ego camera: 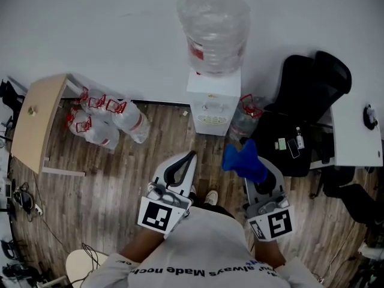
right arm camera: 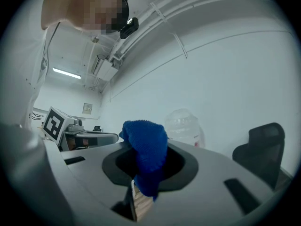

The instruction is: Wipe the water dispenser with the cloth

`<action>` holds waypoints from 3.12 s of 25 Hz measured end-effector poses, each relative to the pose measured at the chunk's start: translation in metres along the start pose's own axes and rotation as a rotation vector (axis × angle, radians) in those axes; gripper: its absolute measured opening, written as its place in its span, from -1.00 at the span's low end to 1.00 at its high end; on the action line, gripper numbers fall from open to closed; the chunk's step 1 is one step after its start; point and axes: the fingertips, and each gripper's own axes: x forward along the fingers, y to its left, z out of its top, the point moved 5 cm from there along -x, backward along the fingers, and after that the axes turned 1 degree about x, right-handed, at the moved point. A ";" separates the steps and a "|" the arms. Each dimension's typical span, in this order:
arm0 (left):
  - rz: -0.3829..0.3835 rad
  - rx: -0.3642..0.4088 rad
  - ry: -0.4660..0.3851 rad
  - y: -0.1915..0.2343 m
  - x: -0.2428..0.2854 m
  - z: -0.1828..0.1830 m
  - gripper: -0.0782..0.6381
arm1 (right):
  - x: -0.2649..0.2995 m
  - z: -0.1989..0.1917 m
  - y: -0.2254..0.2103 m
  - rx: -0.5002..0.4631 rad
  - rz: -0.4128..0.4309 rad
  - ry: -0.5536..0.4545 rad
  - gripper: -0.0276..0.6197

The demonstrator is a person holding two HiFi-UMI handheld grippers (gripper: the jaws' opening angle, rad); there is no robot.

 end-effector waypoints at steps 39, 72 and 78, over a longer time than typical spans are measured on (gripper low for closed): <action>-0.127 0.003 0.037 0.261 0.181 -0.059 -0.73 | 0.338 -0.047 -0.048 -0.164 -0.062 0.085 -0.65; -0.142 -0.011 0.191 0.294 0.211 -0.149 -0.73 | 0.505 -0.333 -0.134 -0.335 -0.218 0.661 -0.66; -0.135 -0.011 0.194 0.295 0.207 -0.148 -0.73 | 0.505 -0.335 -0.133 -0.332 -0.190 0.670 -0.66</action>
